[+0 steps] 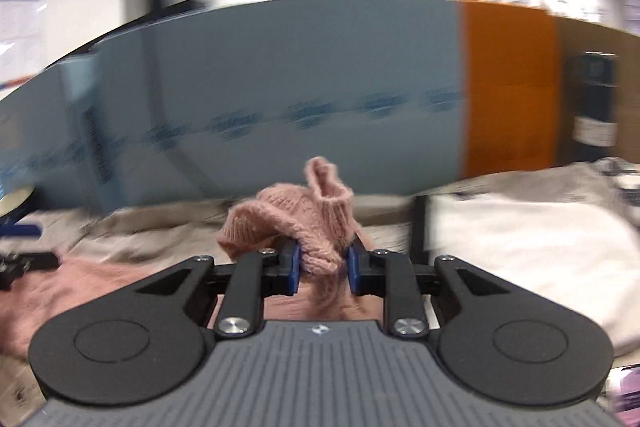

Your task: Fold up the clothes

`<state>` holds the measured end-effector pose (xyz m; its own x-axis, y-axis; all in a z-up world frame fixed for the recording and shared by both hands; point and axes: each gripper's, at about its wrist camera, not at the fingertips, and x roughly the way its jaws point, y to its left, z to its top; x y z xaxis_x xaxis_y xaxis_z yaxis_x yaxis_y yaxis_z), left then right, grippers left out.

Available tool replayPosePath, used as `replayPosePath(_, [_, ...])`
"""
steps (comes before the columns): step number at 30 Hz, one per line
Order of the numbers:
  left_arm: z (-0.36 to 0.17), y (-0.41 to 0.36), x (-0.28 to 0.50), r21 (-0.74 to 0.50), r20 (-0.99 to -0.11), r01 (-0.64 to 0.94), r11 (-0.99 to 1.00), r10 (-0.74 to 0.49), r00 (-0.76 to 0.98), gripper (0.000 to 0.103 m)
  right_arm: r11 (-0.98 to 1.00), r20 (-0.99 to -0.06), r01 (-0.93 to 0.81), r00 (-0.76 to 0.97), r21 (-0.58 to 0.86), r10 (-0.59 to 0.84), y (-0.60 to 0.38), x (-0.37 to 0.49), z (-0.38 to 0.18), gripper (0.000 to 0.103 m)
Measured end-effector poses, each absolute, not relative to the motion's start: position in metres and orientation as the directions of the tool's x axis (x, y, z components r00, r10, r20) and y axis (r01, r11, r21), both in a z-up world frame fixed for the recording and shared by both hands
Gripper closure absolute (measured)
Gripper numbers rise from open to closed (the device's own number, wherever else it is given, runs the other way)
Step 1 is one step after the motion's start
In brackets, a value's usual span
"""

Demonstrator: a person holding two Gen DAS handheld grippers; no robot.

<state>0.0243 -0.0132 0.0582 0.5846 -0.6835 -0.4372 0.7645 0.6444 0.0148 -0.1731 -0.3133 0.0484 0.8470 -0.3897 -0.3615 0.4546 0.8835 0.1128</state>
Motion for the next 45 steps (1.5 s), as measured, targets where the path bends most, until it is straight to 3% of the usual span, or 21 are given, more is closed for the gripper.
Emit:
replayPosePath(3, [0.051,-0.027,0.038,-0.028,-0.516,0.801,0.598,-0.695,0.501,0.035,0.84,-0.405,0.525,0.803,0.133,-0.438,-0.344,-0.185,0.038,0.074])
replayPosePath(5, [0.045,-0.033,0.041,-0.038,-0.561,0.821,0.569,-0.692,0.454,0.055,0.805,-0.431,0.576,0.768,0.14,-0.474,-0.36,-0.194,0.028,0.039])
replayPosePath(6, [0.043,-0.034,0.04,-0.036,-0.566,0.829,0.558,-0.695,0.443,0.061,0.784,-0.421,0.604,0.754,0.143,-0.504,-0.362,-0.2,0.027,0.031])
replayPosePath(8, [0.042,-0.034,0.034,-0.027,-0.565,0.842,0.538,-0.703,0.431,0.09,0.74,-0.392,0.655,0.727,0.151,-0.564,-0.365,-0.211,0.027,0.026])
replayPosePath(11, [0.048,-0.028,0.013,0.037,-0.535,0.864,0.502,-0.72,0.442,0.095,0.726,-0.332,0.671,0.727,0.153,-0.602,-0.352,-0.225,0.04,0.024])
replayPosePath(15, [0.06,-0.016,-0.029,0.12,-0.461,0.881,0.458,-0.76,0.458,0.095,0.747,-0.303,0.612,0.786,0.259,-0.539,-0.336,-0.233,0.057,0.021])
replayPosePath(20, [0.064,0.003,-0.079,0.165,-0.391,0.89,0.424,-0.801,0.454,0.095,0.751,-0.398,0.357,0.907,0.556,-0.137,-0.336,-0.205,0.045,0.02])
replayPosePath(24, [0.059,0.008,-0.112,0.229,-0.368,0.885,0.406,-0.805,0.465,0.095,0.695,-0.412,0.242,0.907,0.677,0.086,-0.319,-0.164,0.029,0.02])
replayPosePath(27, [0.055,0.011,-0.128,0.254,-0.369,0.886,0.388,-0.808,0.459,0.095,0.726,-0.467,0.24,0.875,0.645,0.126,-0.286,-0.143,0.027,0.026])
replayPosePath(30, [0.051,0.015,-0.137,0.246,-0.385,0.894,0.374,-0.809,0.444,0.095,0.774,-0.572,0.314,0.817,0.55,0.076,-0.258,-0.131,0.027,0.051])
replayPosePath(31, [0.048,0.015,-0.139,0.248,-0.391,0.896,0.368,-0.809,0.44,0.095,0.78,-0.596,0.333,0.8,0.529,0.063,-0.254,-0.128,0.027,0.065])
replayPosePath(34, [0.045,0.018,-0.142,0.241,-0.396,0.903,0.356,-0.813,0.427,0.095,0.797,-0.606,0.358,0.795,0.486,0.013,-0.249,-0.142,0.028,0.091])
replayPosePath(42, [0.056,0.038,-0.143,0.173,-0.319,0.913,0.369,-0.856,0.407,0.095,0.837,-0.542,0.388,0.83,0.387,-0.135,-0.23,-0.231,0.05,0.094])
replayPosePath(45, [0.055,0.042,-0.15,0.169,-0.341,0.918,0.359,-0.853,0.396,0.096,0.829,-0.546,0.398,0.827,0.393,-0.138,-0.222,-0.259,0.047,0.094])
